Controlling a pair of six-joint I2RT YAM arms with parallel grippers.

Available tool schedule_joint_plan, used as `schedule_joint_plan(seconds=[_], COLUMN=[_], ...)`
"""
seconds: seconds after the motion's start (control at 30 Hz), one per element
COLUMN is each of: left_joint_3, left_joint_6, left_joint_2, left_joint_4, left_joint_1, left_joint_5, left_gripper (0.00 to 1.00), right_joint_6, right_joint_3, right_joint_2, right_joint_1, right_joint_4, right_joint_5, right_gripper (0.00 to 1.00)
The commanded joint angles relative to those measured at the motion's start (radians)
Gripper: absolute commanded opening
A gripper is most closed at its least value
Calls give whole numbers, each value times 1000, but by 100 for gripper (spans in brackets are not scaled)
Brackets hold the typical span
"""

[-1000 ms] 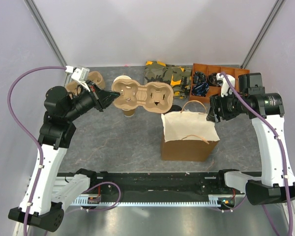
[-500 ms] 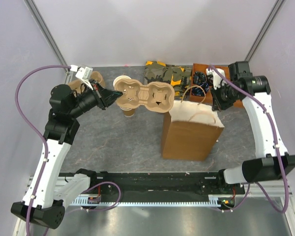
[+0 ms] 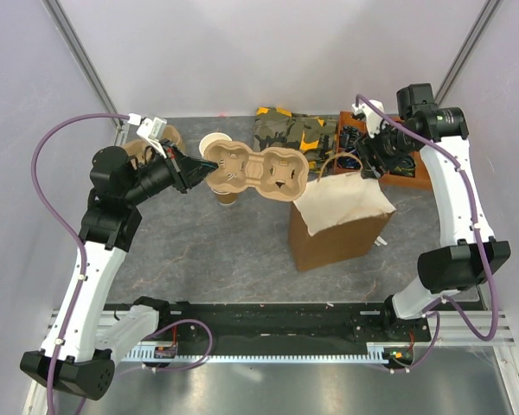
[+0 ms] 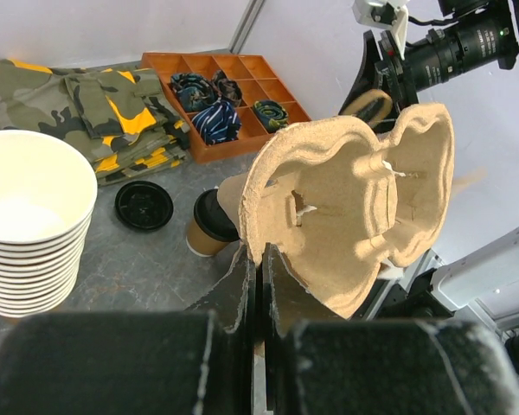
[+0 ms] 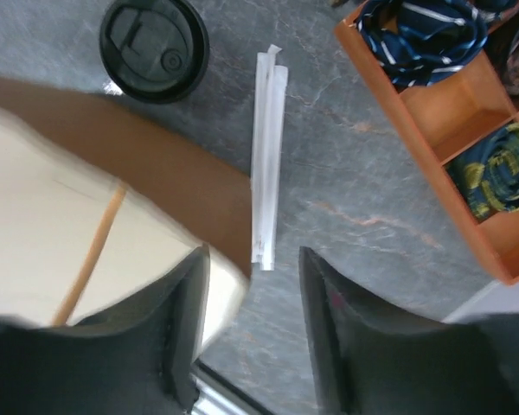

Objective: Pack the takeout coffee

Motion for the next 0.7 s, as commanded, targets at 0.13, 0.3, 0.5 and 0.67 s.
schedule_joint_plan(seconds=[0.13, 0.3, 0.5, 0.67], left_joint_3=[5, 5, 11, 89], left_joint_6=[41, 33, 67, 261], left_joint_2=[-14, -11, -11, 2], left_joint_4=[31, 36, 49, -26], left_joint_1=[6, 6, 8, 8], left_joint_5=[30, 29, 52, 128], left_gripper=[2, 2, 2, 2], right_joint_6=[79, 94, 90, 16], right_joint_3=[-122, -228, -297, -94], right_joint_2=[-163, -272, -275, -169], right_joint_1=[-21, -24, -24, -30], right_joint_4=[-112, -114, -104, -113], right_joint_5=[39, 10, -7, -17], right_gripper=[80, 78, 44, 0])
